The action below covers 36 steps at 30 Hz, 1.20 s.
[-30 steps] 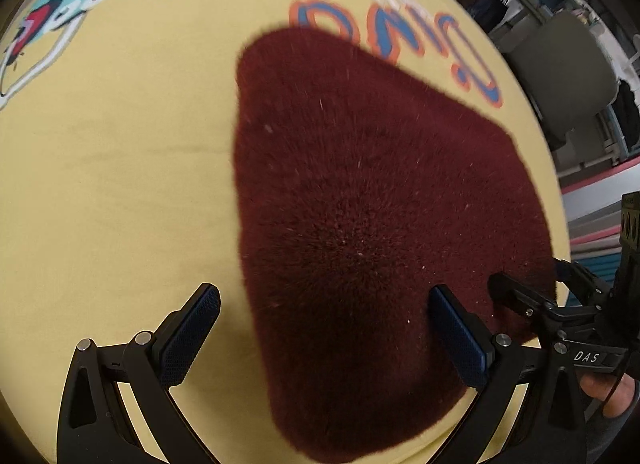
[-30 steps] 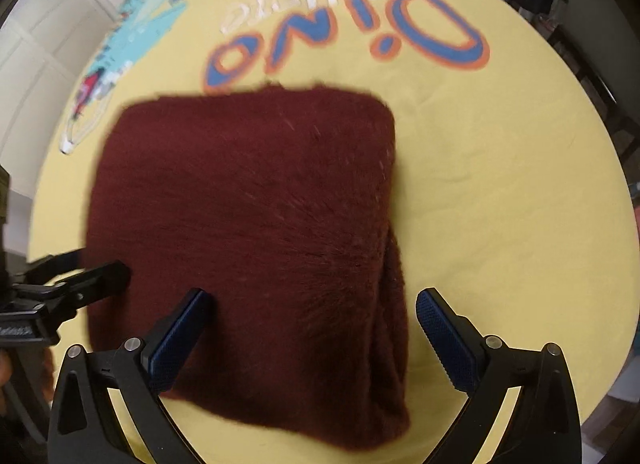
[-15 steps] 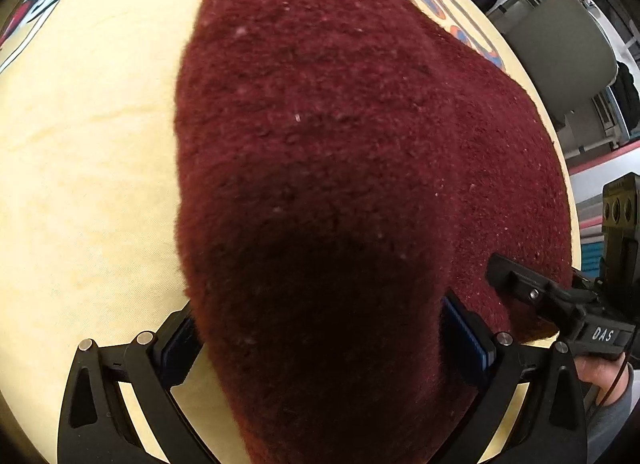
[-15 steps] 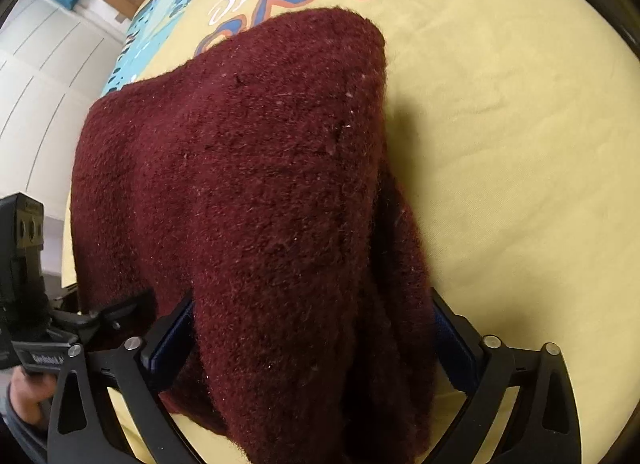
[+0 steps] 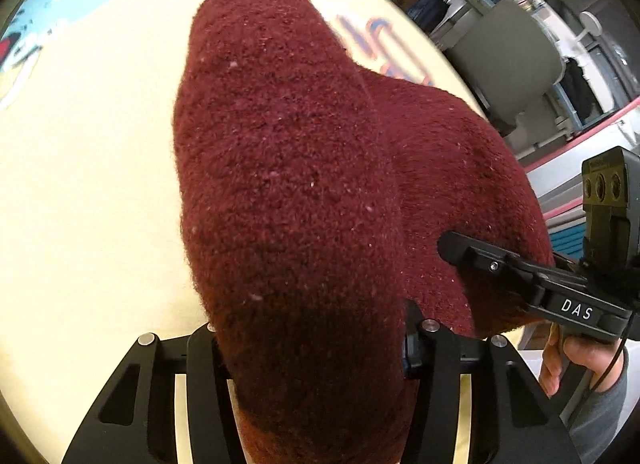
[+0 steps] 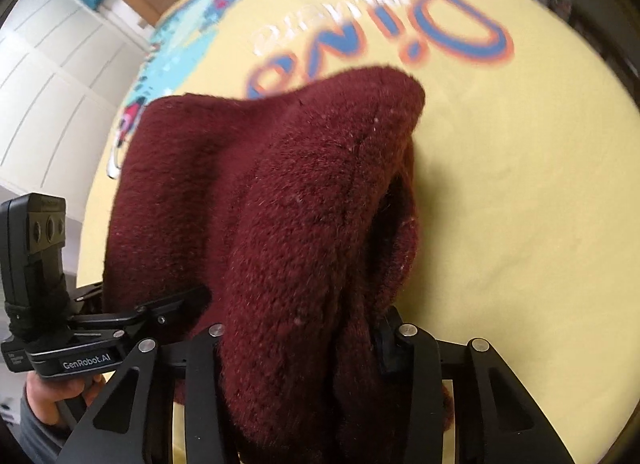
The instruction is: Fold small clothes
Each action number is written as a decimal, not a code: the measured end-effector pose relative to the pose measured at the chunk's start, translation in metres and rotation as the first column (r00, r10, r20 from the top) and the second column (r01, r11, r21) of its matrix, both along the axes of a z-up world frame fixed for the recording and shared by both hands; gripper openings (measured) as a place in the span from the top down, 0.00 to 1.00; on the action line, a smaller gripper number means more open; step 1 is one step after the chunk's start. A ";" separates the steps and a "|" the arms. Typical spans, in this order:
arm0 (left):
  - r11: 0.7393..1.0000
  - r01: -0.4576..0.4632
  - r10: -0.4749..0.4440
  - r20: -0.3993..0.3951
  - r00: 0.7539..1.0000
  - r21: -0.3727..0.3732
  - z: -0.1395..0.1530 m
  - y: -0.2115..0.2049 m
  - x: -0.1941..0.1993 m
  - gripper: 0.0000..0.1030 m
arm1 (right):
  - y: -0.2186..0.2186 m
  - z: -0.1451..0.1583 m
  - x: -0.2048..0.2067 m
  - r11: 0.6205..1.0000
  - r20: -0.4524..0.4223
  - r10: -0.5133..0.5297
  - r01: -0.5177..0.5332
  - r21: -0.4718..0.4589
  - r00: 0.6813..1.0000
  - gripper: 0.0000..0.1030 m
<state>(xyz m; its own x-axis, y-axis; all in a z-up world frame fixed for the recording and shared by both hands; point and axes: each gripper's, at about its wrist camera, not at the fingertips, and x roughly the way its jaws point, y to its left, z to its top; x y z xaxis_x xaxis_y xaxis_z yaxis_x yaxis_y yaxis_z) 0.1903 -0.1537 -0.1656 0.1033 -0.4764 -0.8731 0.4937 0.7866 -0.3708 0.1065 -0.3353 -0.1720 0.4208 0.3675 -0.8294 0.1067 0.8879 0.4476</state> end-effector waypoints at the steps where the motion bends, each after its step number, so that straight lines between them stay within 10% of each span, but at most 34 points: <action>1: 1.000 -0.003 0.003 0.025 1.000 -0.010 0.012 0.009 0.002 0.55 | 0.003 0.008 0.001 1.000 0.013 0.005 -0.005 -0.001 1.000 0.58; 9: 0.995 -0.090 0.092 0.083 0.992 -0.037 0.042 0.096 0.007 0.55 | 0.079 0.060 0.023 0.994 0.116 0.105 -0.103 -0.019 0.988 0.58; 19: 0.984 -0.179 0.179 -0.010 0.984 -0.001 -0.020 0.163 0.002 0.54 | 0.155 0.000 0.057 0.986 0.002 0.164 -0.164 -0.040 0.986 0.56; 36: 0.965 -0.243 0.240 0.039 0.970 0.098 -0.022 0.167 0.011 0.07 | 0.157 -0.010 0.061 0.970 -0.020 0.126 -0.128 -0.208 0.992 0.23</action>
